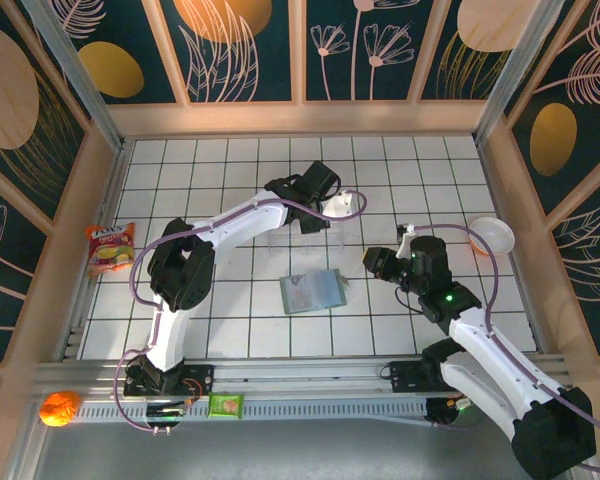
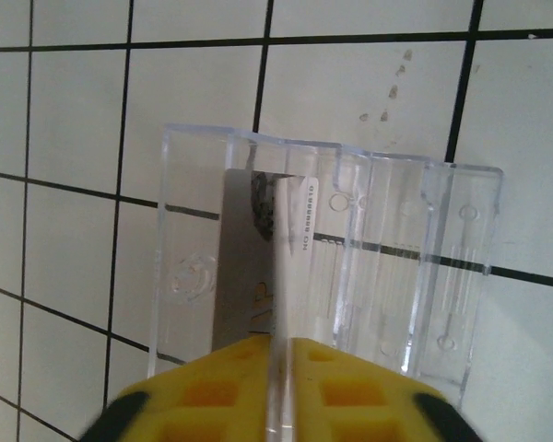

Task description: Take the credit cards out of the card holder

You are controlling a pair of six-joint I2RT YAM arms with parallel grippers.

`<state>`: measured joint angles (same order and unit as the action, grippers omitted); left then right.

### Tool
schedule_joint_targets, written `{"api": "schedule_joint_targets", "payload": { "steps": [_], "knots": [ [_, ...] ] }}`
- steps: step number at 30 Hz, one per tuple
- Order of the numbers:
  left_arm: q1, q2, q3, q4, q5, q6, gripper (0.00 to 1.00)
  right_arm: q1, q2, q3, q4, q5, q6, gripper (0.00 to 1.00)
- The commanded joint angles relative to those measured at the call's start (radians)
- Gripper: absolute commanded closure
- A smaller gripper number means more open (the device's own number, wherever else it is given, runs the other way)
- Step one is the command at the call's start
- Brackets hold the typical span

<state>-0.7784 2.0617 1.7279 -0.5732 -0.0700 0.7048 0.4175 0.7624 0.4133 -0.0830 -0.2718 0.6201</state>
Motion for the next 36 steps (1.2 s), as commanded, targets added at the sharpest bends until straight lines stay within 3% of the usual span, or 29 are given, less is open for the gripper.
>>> {"api": "schedule_joint_targets", "payload": {
  "steps": [1,7,12,16,19,21,27,33,36],
  "knots": [
    [-0.001,-0.050,-0.012,0.051,-0.040,-0.020,0.73,-0.008,0.000,0.005,0.037,-0.020,0.013,0.75],
    [0.000,-0.085,-0.037,0.152,-0.114,-0.065,0.66,-0.007,0.004,0.004,0.039,-0.037,0.018,0.73],
    [0.021,-0.205,-0.089,0.307,-0.084,-0.187,0.60,0.008,0.038,0.004,0.049,-0.083,0.002,0.62],
    [0.080,-0.396,-0.215,0.524,0.005,-0.448,0.54,0.110,0.108,0.034,0.040,-0.021,-0.038,0.54],
    [0.091,-0.550,-0.388,0.692,-0.054,-0.640,0.41,0.254,0.209,0.090,0.017,0.097,-0.077,0.53],
    [0.099,-0.626,-0.476,0.711,-0.100,-0.787,0.36,0.317,0.282,0.127,0.001,0.148,-0.093,0.52],
    [0.103,-0.864,-0.823,0.738,-0.103,-1.118,0.34,0.427,0.473,0.202,-0.009,0.207,-0.106,0.50],
    [0.101,-1.018,-1.111,0.703,-0.059,-1.251,0.35,0.473,0.534,0.205,0.024,0.171,-0.093,0.49],
    [0.101,-1.020,-1.209,0.723,0.037,-1.311,0.43,0.481,0.563,0.215,0.026,0.189,-0.073,0.49]
  ]
}}
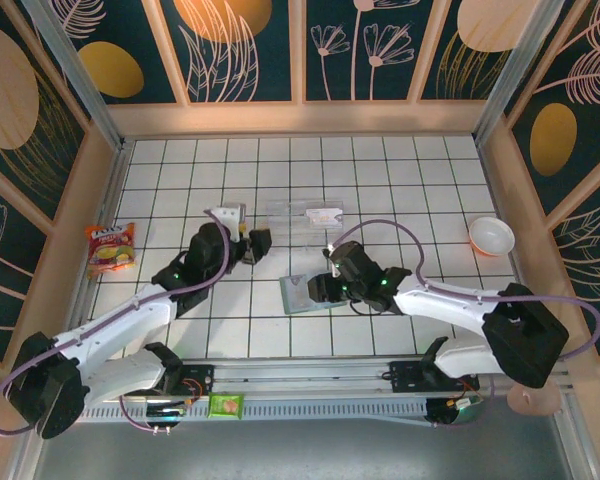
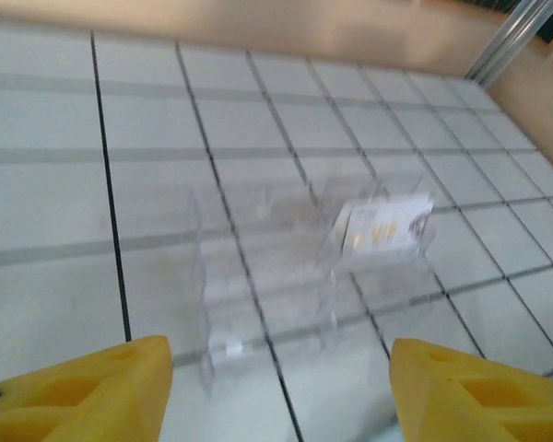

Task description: Take the credit cards out of the card holder

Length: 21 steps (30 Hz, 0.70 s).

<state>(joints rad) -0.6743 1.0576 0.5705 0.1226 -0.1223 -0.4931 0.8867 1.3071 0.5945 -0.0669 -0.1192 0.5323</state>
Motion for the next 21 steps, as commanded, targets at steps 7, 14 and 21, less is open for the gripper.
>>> {"api": "schedule_joint_targets", "payload": {
  "steps": [7,14,21],
  "knots": [
    [-0.038,0.105,-0.175,0.168,0.233,-0.199,0.53,0.050,0.026,0.010,0.061,0.006,0.036,0.48],
    [-0.131,0.298,-0.120,0.191,0.210,-0.160,0.57,0.053,0.027,0.006,0.075,0.033,0.072,0.48],
    [-0.142,0.373,-0.097,0.176,0.213,-0.123,0.59,0.055,0.022,-0.007,0.091,-0.006,0.065,0.48]
  ]
}}
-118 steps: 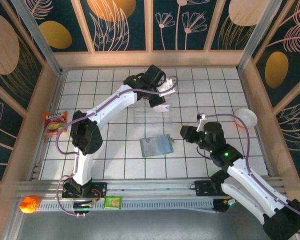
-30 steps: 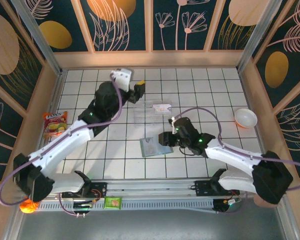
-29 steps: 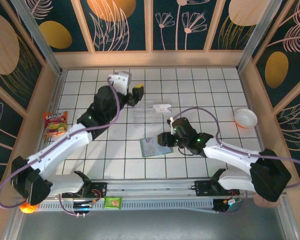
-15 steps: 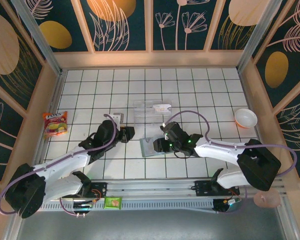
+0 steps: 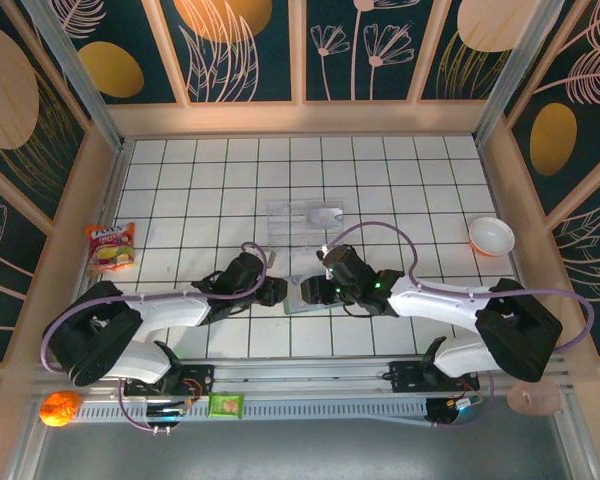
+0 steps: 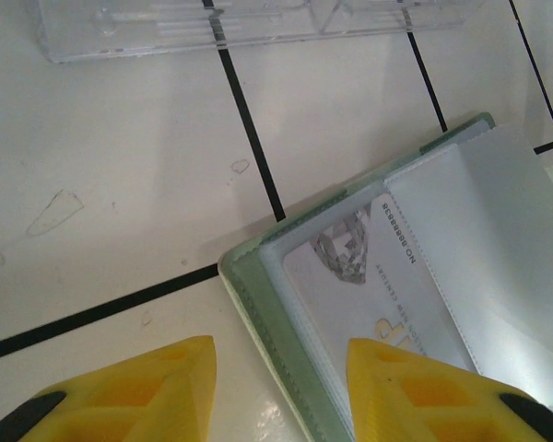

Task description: Take the credit cards out of the card holder

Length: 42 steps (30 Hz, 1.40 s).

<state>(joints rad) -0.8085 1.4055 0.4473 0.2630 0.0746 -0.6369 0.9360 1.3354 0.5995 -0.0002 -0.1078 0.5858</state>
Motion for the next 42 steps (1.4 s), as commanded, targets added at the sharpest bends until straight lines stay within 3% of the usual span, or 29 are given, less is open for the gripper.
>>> {"api": "schedule_joint_targets", "payload": {
  "steps": [1,3,7,16,24,28,35,39,42],
  "knots": [
    [-0.010,0.034,0.029,0.038,0.019,0.023,0.59,0.005,0.009,-0.009,0.032,-0.022,0.012,0.48],
    [-0.013,0.049,0.033,0.049,0.027,0.025,0.60,0.010,0.037,-0.004,0.052,-0.041,0.015,0.48],
    [-0.014,0.087,0.046,0.043,0.050,0.031,0.73,0.017,0.045,0.000,0.109,-0.097,0.015,0.48],
    [-0.032,0.127,0.109,0.029,0.120,0.045,0.70,0.009,-0.096,-0.052,0.219,-0.177,0.042,0.48],
    [-0.049,0.154,0.147,-0.016,0.107,0.056,0.70,-0.069,-0.226,-0.041,-0.072,0.102,0.049,0.51],
    [-0.049,0.153,0.128,-0.008,0.079,0.044,0.73,-0.043,-0.156,-0.026,-0.136,0.128,0.023,0.50],
    [-0.049,0.185,0.116,0.001,0.077,0.049,0.80,0.059,0.020,0.051,-0.194,0.310,-0.005,0.45],
    [-0.049,0.199,0.119,-0.007,0.080,0.063,0.88,0.081,0.110,0.096,-0.255,0.408,-0.005,0.46],
    [-0.049,0.211,0.120,-0.011,0.081,0.069,1.00,0.081,0.134,0.110,-0.328,0.495,0.037,0.47]
  ]
}}
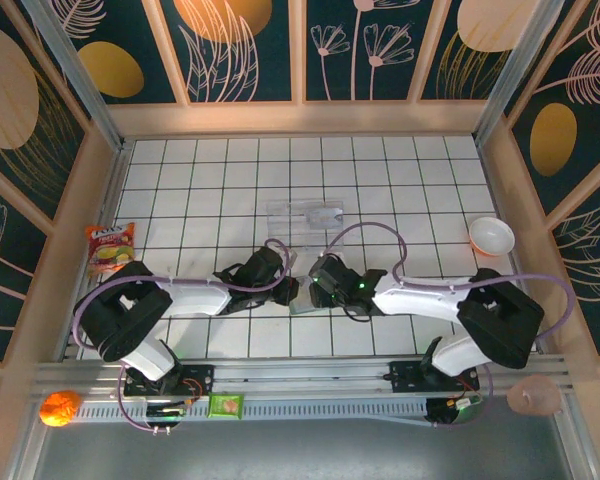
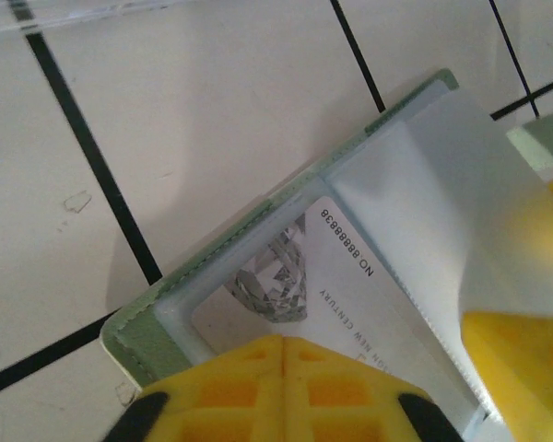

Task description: Take the credit cards out of the card holder

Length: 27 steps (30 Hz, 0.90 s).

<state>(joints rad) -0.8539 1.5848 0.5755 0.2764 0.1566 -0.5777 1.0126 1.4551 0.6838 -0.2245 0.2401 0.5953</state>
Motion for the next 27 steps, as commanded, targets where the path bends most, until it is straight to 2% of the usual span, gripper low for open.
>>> {"api": "schedule_joint_targets", "payload": {
  "steps": [1,5,10,15,17,21,22,25,27],
  "knots": [
    [-0.004,0.035,-0.009,-0.022,0.000,0.012,1.00,0.003,0.010,0.025,-0.131,0.181,0.042,0.48],
    [-0.004,0.061,-0.005,-0.007,0.008,0.015,1.00,-0.008,-0.029,0.005,-0.195,0.246,0.085,0.48],
    [-0.003,0.075,-0.003,-0.009,0.003,0.024,1.00,-0.069,-0.104,-0.044,-0.255,0.313,0.146,0.47],
    [-0.004,0.040,-0.003,-0.037,-0.029,0.046,1.00,-0.099,-0.260,-0.039,-0.281,0.343,0.129,0.47],
    [-0.002,0.031,0.002,-0.039,-0.027,0.049,1.00,-0.098,-0.331,-0.049,-0.207,0.278,0.052,0.51],
    [-0.003,-0.012,0.007,-0.030,-0.026,0.048,1.00,-0.097,-0.391,-0.070,0.018,-0.065,-0.085,0.59],
    [-0.001,-0.019,0.010,-0.031,-0.026,0.047,1.00,-0.096,-0.377,-0.061,0.038,-0.106,-0.079,0.61],
    [-0.003,-0.028,0.022,-0.033,-0.003,0.049,1.00,-0.086,-0.303,-0.042,0.073,-0.171,-0.076,0.62],
    [-0.003,-0.017,0.034,-0.027,0.027,0.049,1.00,-0.071,-0.251,-0.025,0.060,-0.140,-0.066,0.61]
  ]
}}
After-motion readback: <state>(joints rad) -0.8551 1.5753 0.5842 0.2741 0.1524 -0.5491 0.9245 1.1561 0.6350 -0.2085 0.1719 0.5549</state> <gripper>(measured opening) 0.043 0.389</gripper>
